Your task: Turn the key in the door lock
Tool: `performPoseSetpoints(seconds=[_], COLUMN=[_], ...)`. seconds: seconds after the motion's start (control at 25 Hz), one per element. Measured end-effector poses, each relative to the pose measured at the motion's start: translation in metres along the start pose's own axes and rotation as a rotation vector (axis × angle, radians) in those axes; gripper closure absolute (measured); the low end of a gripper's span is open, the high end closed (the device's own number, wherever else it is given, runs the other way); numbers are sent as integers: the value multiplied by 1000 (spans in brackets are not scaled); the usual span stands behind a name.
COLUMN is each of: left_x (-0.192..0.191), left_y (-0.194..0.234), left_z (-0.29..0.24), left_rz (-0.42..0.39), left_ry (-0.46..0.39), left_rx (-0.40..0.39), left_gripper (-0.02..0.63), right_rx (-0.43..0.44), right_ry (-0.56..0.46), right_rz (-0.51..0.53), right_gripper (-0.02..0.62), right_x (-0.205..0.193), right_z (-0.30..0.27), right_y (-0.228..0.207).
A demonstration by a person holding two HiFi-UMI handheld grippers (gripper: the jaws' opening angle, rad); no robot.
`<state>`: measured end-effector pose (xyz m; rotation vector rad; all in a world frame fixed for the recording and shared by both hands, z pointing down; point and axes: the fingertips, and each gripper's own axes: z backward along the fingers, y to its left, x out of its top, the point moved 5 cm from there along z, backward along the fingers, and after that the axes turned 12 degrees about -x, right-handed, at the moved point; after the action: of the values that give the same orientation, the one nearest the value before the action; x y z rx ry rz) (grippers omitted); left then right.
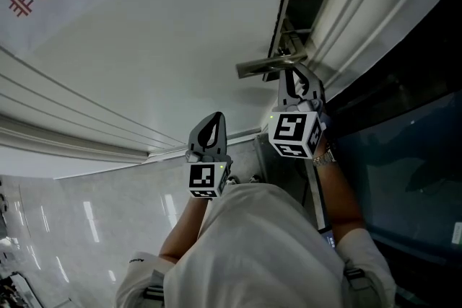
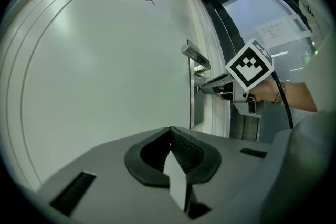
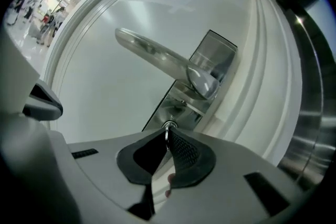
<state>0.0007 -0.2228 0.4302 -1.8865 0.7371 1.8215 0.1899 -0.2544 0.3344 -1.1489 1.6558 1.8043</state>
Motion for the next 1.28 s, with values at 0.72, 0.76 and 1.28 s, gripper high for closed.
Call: performPoseSetpoints(seconds=[0.72, 0.76, 1.28], left_x=[1, 1, 1], left_y=[-14, -13, -8], left_z=[-6, -5, 7], left_rz=[-14, -15, -17], left_ry=[20, 20, 28], left_rx=[-26, -23, 20], left_gripper=[598, 598, 598], right_rx=[102, 108, 257], right_ry=[106, 109, 190], right_rz=[-555, -583, -1099], right_gripper=[583, 583, 581], right_x=[-5, -6, -14], right_z=[-4, -5, -8], right_y=[-7, -8, -14])
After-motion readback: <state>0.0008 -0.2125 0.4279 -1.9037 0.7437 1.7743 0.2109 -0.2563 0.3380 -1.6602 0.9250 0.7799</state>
